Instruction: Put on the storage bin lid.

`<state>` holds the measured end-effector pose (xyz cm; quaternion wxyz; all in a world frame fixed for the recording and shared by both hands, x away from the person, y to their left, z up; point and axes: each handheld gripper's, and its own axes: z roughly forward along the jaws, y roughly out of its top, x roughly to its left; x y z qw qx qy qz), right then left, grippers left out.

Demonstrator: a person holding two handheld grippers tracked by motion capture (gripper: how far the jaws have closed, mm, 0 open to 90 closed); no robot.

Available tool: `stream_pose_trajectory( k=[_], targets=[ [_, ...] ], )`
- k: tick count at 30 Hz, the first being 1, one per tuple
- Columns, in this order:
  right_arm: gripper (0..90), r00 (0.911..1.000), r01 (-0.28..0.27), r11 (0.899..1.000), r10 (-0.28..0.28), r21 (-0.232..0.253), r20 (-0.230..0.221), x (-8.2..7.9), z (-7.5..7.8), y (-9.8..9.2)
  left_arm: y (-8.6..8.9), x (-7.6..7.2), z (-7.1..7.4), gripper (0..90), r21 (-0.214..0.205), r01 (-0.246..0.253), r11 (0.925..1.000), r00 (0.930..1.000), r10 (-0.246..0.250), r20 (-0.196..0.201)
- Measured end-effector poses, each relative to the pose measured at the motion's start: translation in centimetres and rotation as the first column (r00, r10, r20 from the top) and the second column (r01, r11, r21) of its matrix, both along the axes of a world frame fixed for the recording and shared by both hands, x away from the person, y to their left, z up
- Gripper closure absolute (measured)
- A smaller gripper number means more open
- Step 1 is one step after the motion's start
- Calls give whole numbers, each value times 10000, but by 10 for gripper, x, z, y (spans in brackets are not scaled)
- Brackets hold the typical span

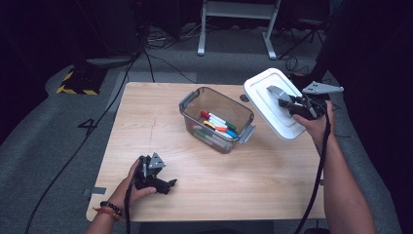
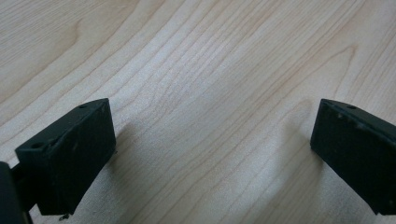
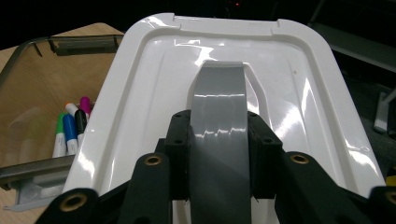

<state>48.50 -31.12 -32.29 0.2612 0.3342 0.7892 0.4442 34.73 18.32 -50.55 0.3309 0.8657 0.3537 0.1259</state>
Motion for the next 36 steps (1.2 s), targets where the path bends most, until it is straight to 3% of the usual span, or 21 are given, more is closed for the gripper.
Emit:
stream_pose_trajectory(
  k=[18, 36],
  targets=[
    [672, 9964, -841, 9958, 838, -361, -92, 12, 8, 50, 0, 0, 0, 3, 12, 6, 10000, 10000, -6, 4],
    [672, 9837, -1777, 9786, 1738, -1034, -457, 28, 2, 108, 0, -1, 0, 4, 20, -44, 10000, 10000, 43, 26]
  ],
)
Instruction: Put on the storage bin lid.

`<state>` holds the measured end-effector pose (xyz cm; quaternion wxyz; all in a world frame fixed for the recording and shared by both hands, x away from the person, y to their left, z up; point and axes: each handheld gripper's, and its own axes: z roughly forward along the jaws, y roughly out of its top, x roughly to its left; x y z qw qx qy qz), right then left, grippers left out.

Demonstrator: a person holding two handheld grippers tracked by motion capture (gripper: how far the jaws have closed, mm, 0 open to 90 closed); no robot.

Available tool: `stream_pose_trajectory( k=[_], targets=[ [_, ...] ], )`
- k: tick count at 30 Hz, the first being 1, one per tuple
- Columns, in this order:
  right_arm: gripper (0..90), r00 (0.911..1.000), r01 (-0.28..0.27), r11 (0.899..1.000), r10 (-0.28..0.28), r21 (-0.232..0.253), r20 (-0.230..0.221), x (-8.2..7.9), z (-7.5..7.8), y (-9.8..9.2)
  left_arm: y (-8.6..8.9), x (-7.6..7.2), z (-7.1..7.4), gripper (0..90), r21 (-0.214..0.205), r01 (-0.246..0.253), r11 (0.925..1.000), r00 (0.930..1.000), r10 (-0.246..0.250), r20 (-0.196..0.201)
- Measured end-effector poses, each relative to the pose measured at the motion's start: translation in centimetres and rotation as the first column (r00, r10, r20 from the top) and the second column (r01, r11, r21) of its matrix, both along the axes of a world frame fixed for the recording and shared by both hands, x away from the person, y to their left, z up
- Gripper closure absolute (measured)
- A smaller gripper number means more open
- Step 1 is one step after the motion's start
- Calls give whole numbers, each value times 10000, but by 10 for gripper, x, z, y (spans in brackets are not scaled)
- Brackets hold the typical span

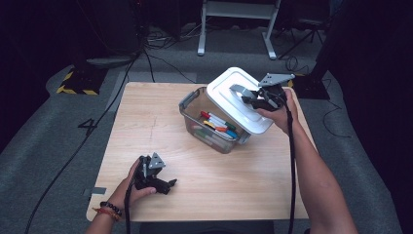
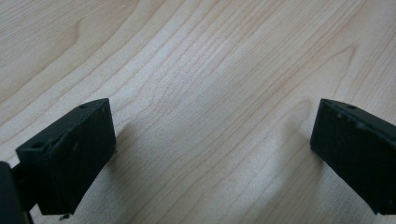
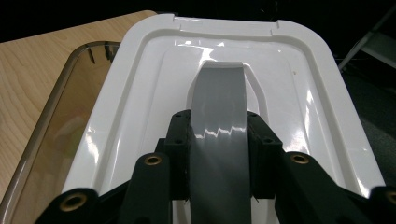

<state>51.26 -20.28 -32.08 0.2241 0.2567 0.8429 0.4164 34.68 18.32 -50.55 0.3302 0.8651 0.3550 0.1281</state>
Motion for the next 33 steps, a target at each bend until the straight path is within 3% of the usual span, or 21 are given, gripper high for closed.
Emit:
stream_pose_trajectory(
  k=[11, 19, 33],
  targets=[
    [671, 9965, -750, 9953, 726, -604, -416, 15, -11, 39, 0, -1, 0, 4, -55, -17, 10000, 10000, 17, -16],
    [671, 9937, -920, 9928, 866, -772, -711, 23, -23, 61, 0, -1, 0, 4, -62, -29, 10000, 10000, 29, -19],
    [669, 9886, -1174, 9914, 1111, -578, -1018, 19, -34, 84, 0, -1, 0, 5, -62, -31, 10000, 10000, 31, -17]
  ],
)
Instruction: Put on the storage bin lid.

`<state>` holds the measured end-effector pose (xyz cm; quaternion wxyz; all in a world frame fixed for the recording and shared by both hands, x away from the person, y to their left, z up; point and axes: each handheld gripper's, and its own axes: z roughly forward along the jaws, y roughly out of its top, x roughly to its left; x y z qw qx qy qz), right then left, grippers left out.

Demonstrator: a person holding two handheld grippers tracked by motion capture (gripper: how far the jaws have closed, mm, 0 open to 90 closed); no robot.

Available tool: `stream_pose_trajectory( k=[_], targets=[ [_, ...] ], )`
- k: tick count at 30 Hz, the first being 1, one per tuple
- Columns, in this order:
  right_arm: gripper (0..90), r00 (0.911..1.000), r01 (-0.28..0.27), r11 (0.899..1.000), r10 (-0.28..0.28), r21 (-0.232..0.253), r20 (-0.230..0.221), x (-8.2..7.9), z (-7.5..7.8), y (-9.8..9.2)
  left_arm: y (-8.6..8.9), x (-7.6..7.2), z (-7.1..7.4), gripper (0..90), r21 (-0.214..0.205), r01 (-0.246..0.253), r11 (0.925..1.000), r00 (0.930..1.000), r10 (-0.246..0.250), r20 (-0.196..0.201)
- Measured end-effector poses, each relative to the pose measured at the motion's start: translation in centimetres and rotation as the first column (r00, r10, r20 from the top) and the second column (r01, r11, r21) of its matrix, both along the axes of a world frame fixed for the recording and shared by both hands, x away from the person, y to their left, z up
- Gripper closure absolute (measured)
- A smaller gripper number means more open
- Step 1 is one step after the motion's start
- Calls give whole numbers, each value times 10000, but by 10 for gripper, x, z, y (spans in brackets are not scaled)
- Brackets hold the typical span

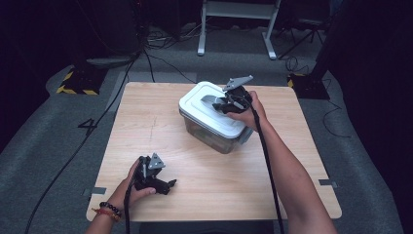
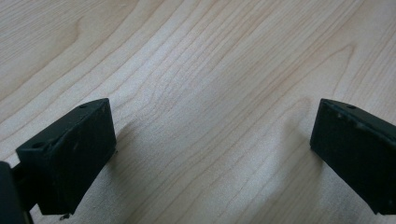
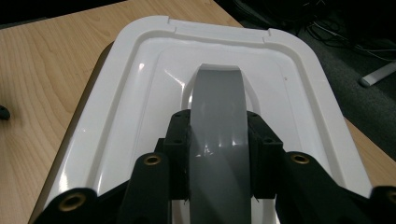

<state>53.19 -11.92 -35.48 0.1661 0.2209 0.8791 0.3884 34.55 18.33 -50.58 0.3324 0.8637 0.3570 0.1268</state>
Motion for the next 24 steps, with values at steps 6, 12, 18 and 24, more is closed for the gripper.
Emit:
stream_pose_trajectory(
  k=[6, 12, 18, 24],
  targets=[
    [668, 9999, -131, 9999, 131, -9, 8, -5, 1, 0, 0, 0, 0, 4, 36, 21, 10000, 10000, -21, 16],
    [667, 9999, -159, 9996, 159, -214, 2, -9, -3, 3, 1, 0, 0, 5, 41, 16, 10000, 10000, -16, 13],
    [665, 10000, 3, 9998, -1, -195, 96, -9, -6, 3, 0, 0, 0, 5, 32, 20, 10000, 10000, -21, 18],
    [663, 9999, 103, 9989, -105, -448, -28, -11, -12, -1, 1, 0, 0, 5, 41, 12, 10000, 10000, -12, 13]
  ],
)
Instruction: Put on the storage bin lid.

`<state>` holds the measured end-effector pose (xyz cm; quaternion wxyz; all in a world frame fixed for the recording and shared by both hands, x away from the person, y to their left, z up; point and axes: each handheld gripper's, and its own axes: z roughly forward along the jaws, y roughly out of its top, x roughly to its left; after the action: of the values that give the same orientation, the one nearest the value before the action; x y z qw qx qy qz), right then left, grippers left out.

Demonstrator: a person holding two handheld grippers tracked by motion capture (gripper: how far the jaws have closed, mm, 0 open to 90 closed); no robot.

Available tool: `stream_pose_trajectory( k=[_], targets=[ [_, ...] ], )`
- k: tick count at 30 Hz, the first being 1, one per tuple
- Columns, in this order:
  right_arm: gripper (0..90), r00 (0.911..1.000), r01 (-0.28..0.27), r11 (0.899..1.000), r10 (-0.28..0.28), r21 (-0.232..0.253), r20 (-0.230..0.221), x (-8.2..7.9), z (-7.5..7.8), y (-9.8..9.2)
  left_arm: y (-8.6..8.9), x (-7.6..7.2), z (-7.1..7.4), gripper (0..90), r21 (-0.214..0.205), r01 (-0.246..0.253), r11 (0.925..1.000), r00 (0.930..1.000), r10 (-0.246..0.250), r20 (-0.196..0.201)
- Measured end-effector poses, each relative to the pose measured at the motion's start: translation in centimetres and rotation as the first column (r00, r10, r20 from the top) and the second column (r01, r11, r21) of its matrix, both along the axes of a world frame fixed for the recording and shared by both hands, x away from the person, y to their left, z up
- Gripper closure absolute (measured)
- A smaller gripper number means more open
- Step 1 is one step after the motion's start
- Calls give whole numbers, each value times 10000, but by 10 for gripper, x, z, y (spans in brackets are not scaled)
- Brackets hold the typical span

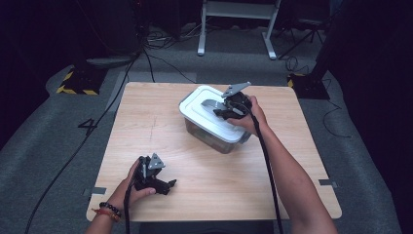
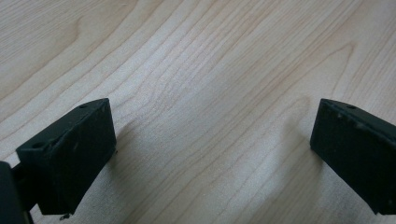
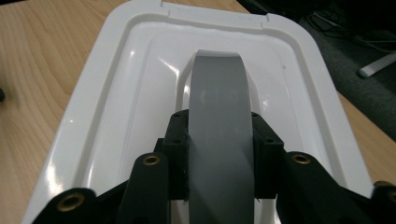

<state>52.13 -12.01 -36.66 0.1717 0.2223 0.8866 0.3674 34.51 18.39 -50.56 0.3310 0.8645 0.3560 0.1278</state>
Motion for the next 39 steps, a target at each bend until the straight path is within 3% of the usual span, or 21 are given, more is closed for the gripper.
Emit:
stream_pose_trajectory(
  k=[2, 15, 31, 39],
  targets=[
    [662, 9999, 29, 9998, -28, 177, -103, 0, -1, -2, 0, 0, 0, 4, -1, 0, 10000, 10000, 0, -2],
    [634, 9998, 165, 9996, -163, 225, -112, -1, 0, 0, 0, 0, 0, 5, -3, -1, 10000, 10000, 1, 3],
    [423, 9990, 406, 9956, -419, 848, 134, -11, 19, -20, 0, 0, 0, 4, -3, 8, 10000, 10000, -8, 9],
    [305, 9993, 109, 9945, -146, 1039, 351, -26, 29, -36, 0, 0, 0, 4, -5, 9, 10000, 10000, -9, 7]
  ],
)
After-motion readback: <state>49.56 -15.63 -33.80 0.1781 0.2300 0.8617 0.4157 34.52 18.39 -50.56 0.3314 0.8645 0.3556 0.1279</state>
